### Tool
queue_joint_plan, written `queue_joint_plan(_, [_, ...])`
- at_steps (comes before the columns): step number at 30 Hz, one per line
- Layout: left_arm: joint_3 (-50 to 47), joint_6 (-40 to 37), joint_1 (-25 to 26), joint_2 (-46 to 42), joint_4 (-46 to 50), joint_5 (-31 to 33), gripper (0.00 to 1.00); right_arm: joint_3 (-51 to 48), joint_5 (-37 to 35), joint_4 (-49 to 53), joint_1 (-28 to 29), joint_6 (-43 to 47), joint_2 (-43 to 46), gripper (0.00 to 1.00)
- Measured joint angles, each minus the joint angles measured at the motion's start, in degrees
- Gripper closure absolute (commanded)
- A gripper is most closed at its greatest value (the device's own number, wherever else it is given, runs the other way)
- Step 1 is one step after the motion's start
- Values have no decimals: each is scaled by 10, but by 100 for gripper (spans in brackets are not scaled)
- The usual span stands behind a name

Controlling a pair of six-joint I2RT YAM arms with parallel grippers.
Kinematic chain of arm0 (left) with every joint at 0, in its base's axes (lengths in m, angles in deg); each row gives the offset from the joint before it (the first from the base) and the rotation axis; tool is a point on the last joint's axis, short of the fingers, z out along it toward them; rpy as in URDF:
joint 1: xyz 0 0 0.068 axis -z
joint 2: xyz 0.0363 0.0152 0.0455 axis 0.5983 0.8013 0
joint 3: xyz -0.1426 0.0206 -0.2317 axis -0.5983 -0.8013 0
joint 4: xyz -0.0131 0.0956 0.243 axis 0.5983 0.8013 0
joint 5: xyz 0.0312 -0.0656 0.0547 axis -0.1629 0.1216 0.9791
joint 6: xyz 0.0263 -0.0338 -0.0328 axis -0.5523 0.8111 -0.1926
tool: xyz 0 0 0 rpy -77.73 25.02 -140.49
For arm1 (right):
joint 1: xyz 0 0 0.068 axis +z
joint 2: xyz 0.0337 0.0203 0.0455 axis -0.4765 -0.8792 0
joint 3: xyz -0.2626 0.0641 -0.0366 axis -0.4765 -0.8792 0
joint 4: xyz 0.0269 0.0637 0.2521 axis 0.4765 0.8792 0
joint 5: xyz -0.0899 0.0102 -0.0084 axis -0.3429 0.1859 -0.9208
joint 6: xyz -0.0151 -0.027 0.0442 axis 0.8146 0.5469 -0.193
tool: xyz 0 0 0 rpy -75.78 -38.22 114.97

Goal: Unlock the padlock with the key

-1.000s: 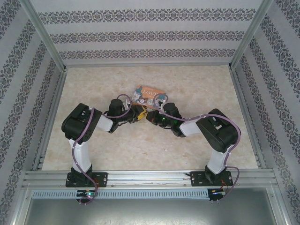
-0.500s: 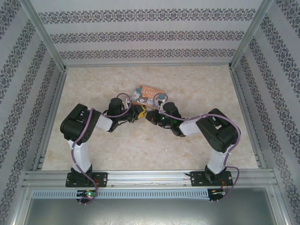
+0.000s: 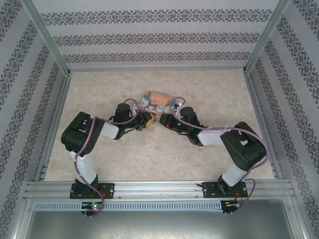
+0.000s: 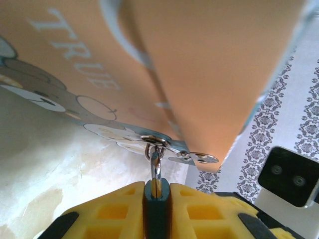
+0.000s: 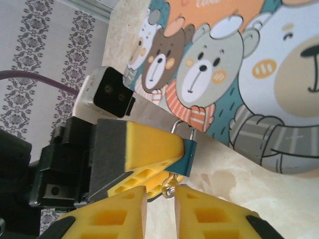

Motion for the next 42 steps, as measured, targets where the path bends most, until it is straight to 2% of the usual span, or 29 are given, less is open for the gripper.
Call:
queue_joint_plan(9, [-5, 0, 0, -38, 13, 9, 86, 3, -42, 113, 5, 128, 113, 63])
queue_joint_plan(13, [-14, 2, 0, -41, 14, 11, 86, 16, -68, 151, 17, 187, 151, 62])
queue_joint_plan(20, [-21, 11, 0, -49, 23, 21, 86, 21, -160, 219, 75, 361, 231, 61])
queue_joint_plan(25, [-21, 16, 0, -67, 29, 24, 85, 21, -216, 249, 106, 488, 254, 58])
queue_joint_plan(30, [-21, 17, 1, -73, 39, 24, 85, 21, -269, 284, 141, 629, 258, 41])
queue_joint_plan(35, [-21, 25, 4, -74, 48, 28, 86, 21, -305, 303, 163, 744, 261, 31])
queue_joint_plan(39, [-22, 34, 9, -75, 50, 32, 86, 21, -324, 309, 167, 804, 261, 24])
queue_joint_plan(42, [-23, 38, 13, -76, 51, 37, 86, 21, -334, 310, 167, 829, 261, 14])
